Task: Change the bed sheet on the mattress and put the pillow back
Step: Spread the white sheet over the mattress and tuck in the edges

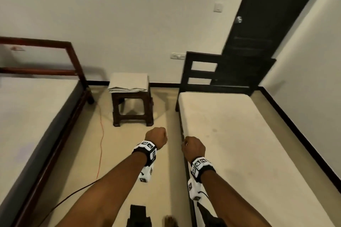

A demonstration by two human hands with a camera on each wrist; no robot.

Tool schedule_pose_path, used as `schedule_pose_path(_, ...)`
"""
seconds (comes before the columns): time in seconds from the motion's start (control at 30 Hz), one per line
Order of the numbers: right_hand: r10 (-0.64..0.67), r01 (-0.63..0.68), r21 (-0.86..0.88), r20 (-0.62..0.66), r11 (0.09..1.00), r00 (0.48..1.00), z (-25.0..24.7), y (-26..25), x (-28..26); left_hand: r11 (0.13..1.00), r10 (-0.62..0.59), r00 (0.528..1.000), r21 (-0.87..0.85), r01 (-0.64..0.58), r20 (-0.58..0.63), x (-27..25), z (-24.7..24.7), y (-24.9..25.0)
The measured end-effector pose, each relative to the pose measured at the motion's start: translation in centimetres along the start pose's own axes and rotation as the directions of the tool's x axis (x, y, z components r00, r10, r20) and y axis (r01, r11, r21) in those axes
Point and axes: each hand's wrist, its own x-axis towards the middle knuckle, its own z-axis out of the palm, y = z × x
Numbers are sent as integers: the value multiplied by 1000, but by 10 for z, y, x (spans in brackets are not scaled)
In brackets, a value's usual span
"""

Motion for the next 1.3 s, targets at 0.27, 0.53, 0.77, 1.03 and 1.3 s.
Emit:
schedule_pose_path(0.27, -191, 191, 19, 38, 981, 981, 21, -77, 147, 975, -222, 975, 13, 222, -13, 96, -34, -79)
schedule_pose_path(0.53, -324, 324, 11, 79, 946, 943, 16, -136, 292, 948, -318, 946, 11, 319, -71, 219, -82, -132)
schedule_pose_path(0.77, -345, 346, 14, 123, 938, 930, 26, -186, 392, 934, -358, 931, -2, 358, -72, 311, -115, -172)
schedule_pose_path(1.03, -288, 292, 1, 170, 956, 943, 63, -246, 519, 933, -358, 934, -36, 358, 2, 442, -130, -261)
schedule_pose_path(1.3, -246, 262, -27, 262, 965, 933, 108, -302, 644, 932, -346, 935, -88, 352, 71, 552, -147, -339)
